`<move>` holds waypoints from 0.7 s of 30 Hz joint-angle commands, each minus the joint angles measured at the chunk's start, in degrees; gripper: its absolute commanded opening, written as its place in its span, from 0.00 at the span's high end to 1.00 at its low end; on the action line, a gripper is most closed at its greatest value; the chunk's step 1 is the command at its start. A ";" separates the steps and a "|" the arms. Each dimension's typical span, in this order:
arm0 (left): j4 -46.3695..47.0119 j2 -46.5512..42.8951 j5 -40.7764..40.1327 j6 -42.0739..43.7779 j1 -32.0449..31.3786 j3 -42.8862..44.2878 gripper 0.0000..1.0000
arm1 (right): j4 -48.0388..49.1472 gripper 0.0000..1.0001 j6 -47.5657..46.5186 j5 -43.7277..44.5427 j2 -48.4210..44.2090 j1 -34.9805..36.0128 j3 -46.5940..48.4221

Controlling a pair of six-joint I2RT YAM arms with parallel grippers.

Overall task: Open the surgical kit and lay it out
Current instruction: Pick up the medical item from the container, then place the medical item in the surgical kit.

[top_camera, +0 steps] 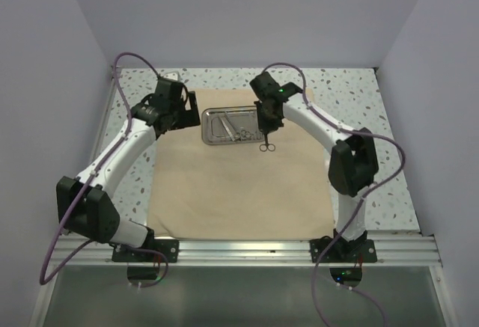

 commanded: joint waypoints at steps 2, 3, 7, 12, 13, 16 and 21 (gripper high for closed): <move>4.94 7.80 3.02 -0.83 -1.47 4.16 0.05 | 4.57 1.00 0.78 0.77 -17.88 -0.08 -17.23; 4.86 9.56 2.41 -1.10 -3.22 5.05 0.05 | 5.01 1.00 1.57 0.94 -20.02 0.01 -23.97; 5.56 19.13 1.96 -2.77 -6.83 9.88 0.05 | 7.04 1.00 3.86 0.42 -29.51 0.10 -37.99; 5.82 27.50 4.07 -5.94 -7.63 17.00 0.06 | 9.06 1.00 7.11 -2.66 -35.76 0.89 -48.62; 5.74 29.86 4.16 -6.11 -7.72 18.05 0.07 | 8.97 1.00 7.46 -2.84 -36.03 0.98 -49.34; 4.42 34.26 4.16 -6.46 -7.98 22.53 0.10 | 7.31 0.48 8.43 -2.84 -36.73 1.24 -50.31; 2.67 39.19 2.58 -6.82 -8.42 28.17 0.22 | 3.79 0.01 8.70 -1.08 -39.81 1.33 -49.27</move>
